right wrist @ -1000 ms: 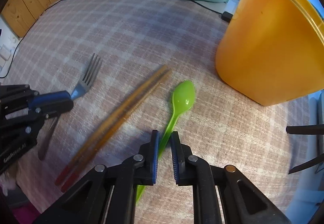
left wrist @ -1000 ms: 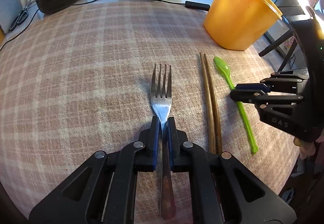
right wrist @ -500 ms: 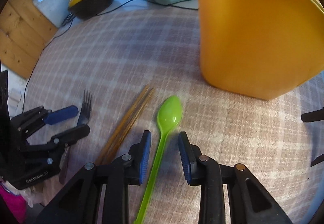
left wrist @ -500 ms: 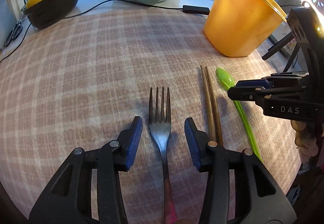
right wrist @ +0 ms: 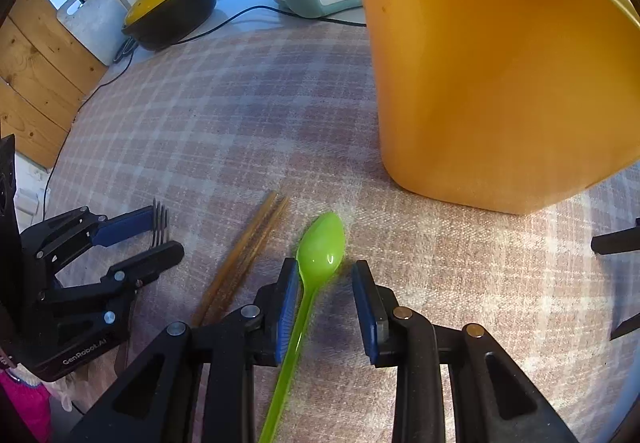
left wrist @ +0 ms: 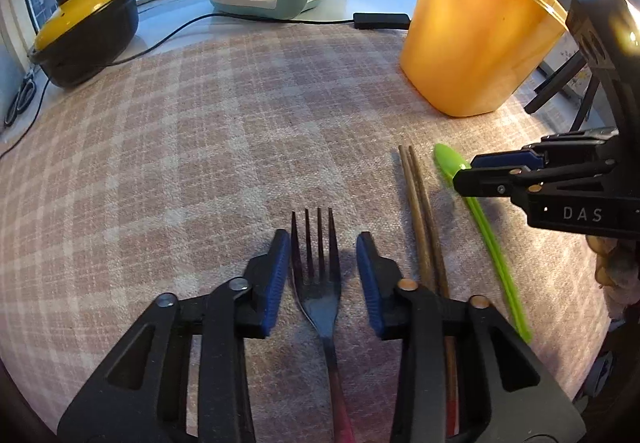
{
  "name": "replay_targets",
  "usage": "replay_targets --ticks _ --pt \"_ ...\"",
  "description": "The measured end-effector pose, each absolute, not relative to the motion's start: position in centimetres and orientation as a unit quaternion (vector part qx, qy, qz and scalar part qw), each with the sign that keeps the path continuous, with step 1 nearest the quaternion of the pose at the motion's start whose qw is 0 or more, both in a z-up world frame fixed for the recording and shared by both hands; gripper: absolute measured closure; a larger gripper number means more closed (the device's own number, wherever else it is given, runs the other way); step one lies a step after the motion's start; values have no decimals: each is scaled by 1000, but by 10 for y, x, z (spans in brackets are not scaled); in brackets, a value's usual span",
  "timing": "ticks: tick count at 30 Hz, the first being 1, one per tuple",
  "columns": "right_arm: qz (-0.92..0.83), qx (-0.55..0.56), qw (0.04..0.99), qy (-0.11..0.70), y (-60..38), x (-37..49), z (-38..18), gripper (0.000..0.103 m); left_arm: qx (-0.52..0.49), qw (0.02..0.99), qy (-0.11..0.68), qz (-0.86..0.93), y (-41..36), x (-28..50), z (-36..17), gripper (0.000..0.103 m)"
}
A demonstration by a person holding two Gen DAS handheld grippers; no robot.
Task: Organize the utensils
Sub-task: 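Lift the fork and green spoon and carry both tools over the yellow bin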
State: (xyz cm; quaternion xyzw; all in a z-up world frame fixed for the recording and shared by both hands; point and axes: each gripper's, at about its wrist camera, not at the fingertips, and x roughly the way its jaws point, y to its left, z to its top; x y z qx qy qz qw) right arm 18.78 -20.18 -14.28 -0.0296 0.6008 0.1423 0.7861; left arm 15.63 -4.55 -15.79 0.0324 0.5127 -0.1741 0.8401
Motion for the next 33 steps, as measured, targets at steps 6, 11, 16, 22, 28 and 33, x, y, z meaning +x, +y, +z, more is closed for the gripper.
replay_targets --ticks 6,11,16,22,28,33 --pt "132 -46 787 601 -193 198 -145 75 40 842 510 -170 -45 157 -159 80" --pt "123 -93 785 600 -177 200 -148 78 33 846 506 -166 -41 156 -155 80" --pt "133 -76 793 589 -179 197 -143 79 25 852 496 -166 -37 152 -145 80" --pt "142 -66 817 556 -195 179 -120 79 20 860 480 -171 -35 144 -128 80" --pt "139 -67 842 517 -205 156 -92 79 20 868 464 -177 -36 135 -110 80" --pt "133 -76 858 490 -210 143 -73 79 16 876 448 -179 -34 129 -95 80"
